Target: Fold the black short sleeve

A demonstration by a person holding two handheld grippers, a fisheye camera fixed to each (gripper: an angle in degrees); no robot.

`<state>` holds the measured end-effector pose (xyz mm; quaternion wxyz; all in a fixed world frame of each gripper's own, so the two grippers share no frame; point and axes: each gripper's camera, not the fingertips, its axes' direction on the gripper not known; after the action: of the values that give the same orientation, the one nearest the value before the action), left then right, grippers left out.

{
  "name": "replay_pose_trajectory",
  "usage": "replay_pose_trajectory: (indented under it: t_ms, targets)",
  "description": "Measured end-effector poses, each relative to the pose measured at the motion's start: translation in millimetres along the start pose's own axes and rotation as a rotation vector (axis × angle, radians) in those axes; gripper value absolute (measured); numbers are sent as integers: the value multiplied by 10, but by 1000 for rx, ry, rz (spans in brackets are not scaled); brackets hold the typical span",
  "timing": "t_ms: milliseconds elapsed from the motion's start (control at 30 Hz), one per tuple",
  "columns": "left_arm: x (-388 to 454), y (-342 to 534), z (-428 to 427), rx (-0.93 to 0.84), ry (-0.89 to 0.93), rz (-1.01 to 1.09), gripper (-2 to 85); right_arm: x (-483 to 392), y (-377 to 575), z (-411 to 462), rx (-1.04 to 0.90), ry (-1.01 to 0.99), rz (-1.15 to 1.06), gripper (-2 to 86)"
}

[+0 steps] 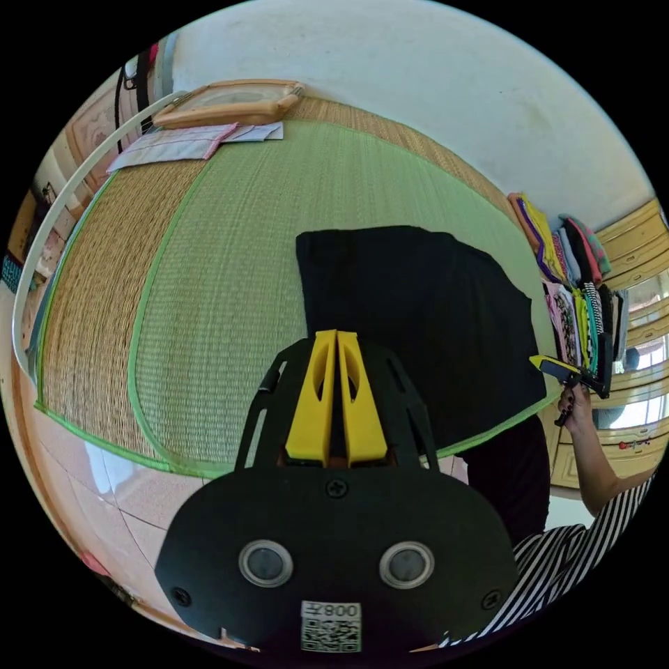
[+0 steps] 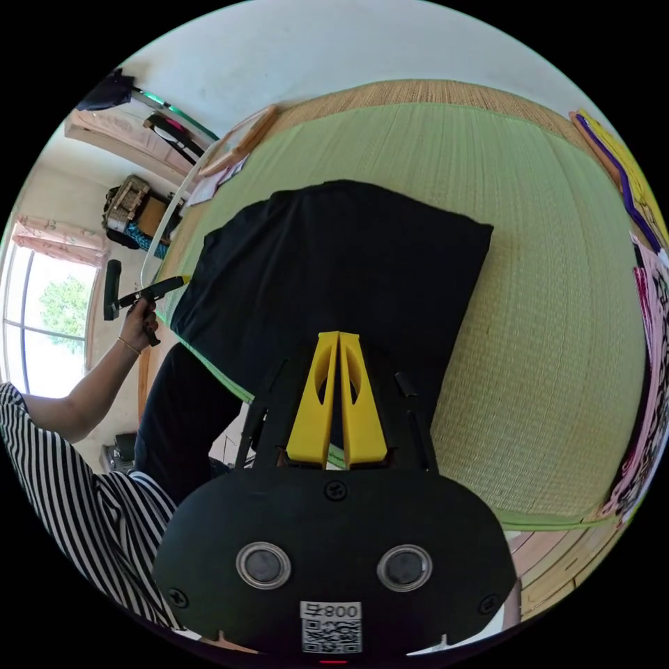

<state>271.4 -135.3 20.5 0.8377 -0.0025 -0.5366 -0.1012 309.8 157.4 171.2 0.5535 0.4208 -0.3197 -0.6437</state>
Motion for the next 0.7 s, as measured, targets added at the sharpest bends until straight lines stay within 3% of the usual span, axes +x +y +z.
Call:
replay_pose_trajectory:
  t_ms: [167, 433, 533, 700]
  targets:
    - [-251, 422, -137, 47, 72, -75, 6, 71, 349, -41, 31, -50, 71, 1]
    - [-298, 907, -68, -45, -7, -50, 2, 187, 734, 120, -6, -14, 119, 1]
    - [-196, 1037, -216, -1, -10, -9, 1, 148, 851, 123, 2, 5, 140, 1]
    - [-42, 1164, -113, -89, -75, 95, 1, 38, 1092, 274, -6, 54, 107, 1]
